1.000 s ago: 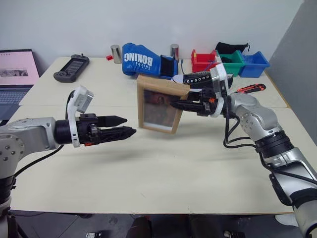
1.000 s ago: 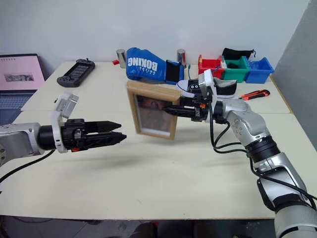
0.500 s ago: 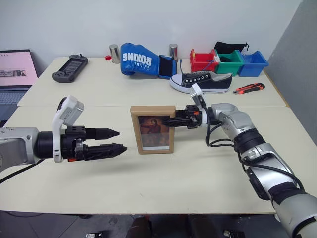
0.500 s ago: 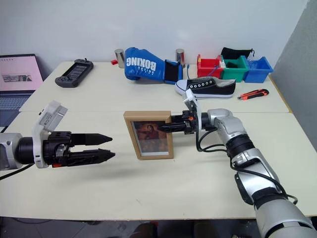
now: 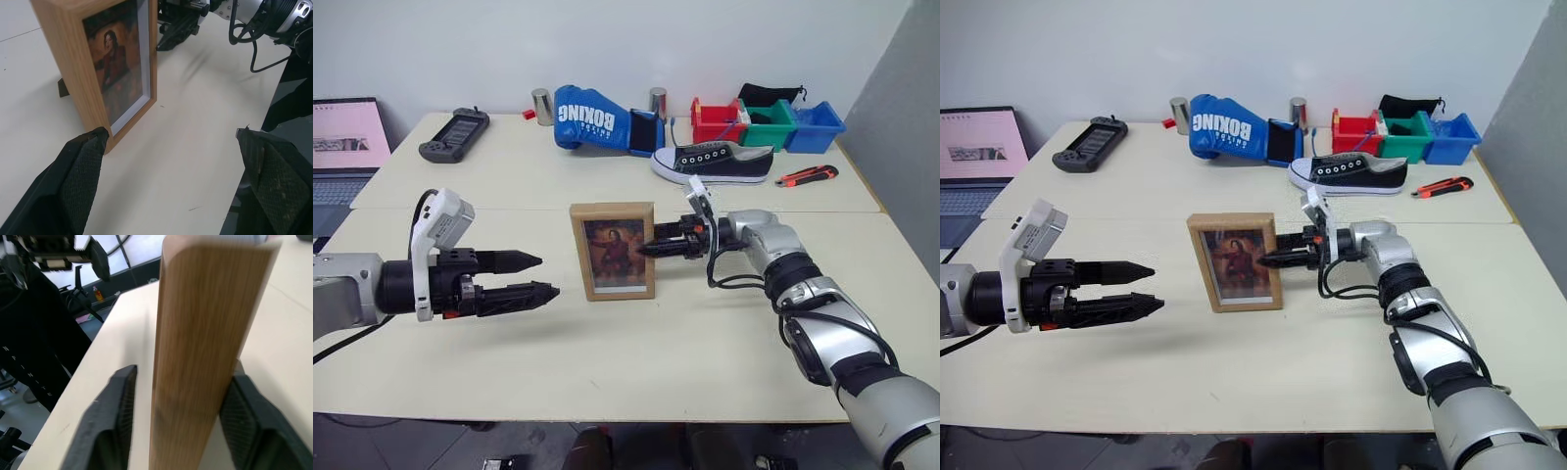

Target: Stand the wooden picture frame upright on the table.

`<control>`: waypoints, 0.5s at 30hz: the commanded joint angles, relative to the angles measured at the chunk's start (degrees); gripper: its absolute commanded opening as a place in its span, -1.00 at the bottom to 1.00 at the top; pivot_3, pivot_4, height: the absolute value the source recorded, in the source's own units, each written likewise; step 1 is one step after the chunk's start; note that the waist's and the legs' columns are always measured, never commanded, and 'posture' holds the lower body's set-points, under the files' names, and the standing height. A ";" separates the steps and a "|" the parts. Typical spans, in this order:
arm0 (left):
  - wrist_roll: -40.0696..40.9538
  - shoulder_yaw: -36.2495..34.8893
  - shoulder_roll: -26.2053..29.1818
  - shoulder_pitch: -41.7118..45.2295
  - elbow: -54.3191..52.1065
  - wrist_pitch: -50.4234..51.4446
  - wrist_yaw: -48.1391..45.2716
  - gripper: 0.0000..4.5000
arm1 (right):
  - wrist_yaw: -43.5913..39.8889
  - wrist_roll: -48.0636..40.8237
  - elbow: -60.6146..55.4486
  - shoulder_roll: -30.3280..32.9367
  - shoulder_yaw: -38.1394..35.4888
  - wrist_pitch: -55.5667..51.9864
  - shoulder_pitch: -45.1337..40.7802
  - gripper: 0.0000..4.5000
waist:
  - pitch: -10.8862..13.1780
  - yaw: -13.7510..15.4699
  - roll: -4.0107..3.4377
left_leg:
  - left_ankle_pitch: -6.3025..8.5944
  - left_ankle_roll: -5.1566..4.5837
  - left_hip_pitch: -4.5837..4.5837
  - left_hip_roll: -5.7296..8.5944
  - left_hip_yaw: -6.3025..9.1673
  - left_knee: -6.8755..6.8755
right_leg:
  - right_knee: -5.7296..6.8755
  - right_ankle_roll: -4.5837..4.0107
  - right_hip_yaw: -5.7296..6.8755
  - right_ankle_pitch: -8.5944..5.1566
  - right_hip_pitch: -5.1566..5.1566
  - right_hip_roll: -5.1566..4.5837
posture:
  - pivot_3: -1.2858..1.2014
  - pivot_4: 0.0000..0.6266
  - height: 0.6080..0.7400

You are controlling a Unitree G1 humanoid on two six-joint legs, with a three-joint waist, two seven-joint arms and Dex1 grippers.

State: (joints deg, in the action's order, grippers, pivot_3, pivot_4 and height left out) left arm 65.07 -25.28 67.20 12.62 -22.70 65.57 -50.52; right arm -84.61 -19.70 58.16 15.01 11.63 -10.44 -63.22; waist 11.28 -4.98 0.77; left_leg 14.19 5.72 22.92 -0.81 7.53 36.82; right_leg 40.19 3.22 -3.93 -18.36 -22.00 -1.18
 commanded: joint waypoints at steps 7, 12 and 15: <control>-2.18 3.31 -1.65 4.16 1.63 -2.85 -1.32 1.00 | -3.14 3.93 -1.98 6.07 -3.51 -0.26 0.99 0.99 | 0.00 0.06 0.00 | 0.00 0.00 0.00 0.00 -0.03 -0.01 | 0.00 0.00 -0.02 0.00 0.00 0.00 | 0.03 -0.52 1.00; -5.43 5.14 -1.89 5.45 4.04 -4.59 -1.72 1.00 | -6.68 5.64 -7.84 14.24 -2.76 -2.14 4.72 0.99 | 0.00 0.19 0.00 | 0.00 0.00 0.01 0.02 -0.05 0.01 | -0.01 0.00 -0.03 0.00 0.01 -0.02 | 0.03 -0.52 1.00; -6.87 5.51 -2.06 5.93 5.04 -5.51 -2.19 1.00 | -5.38 4.21 -19.94 20.51 -3.70 -8.00 9.90 0.99 | 0.00 0.23 -0.01 | 0.00 0.00 0.03 0.02 -0.03 0.01 | -0.01 0.00 -0.02 0.00 0.00 -0.03 | 0.03 -0.52 1.00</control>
State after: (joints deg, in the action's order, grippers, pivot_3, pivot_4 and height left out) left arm 59.27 -19.20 64.98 17.44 -17.65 61.82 -52.00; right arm -87.02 -14.26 47.45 32.79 9.63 -14.13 -54.87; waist 11.28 -4.75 0.76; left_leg 14.19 5.71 22.95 -0.79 7.49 36.82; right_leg 40.17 3.22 -3.95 -18.36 -22.00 -1.21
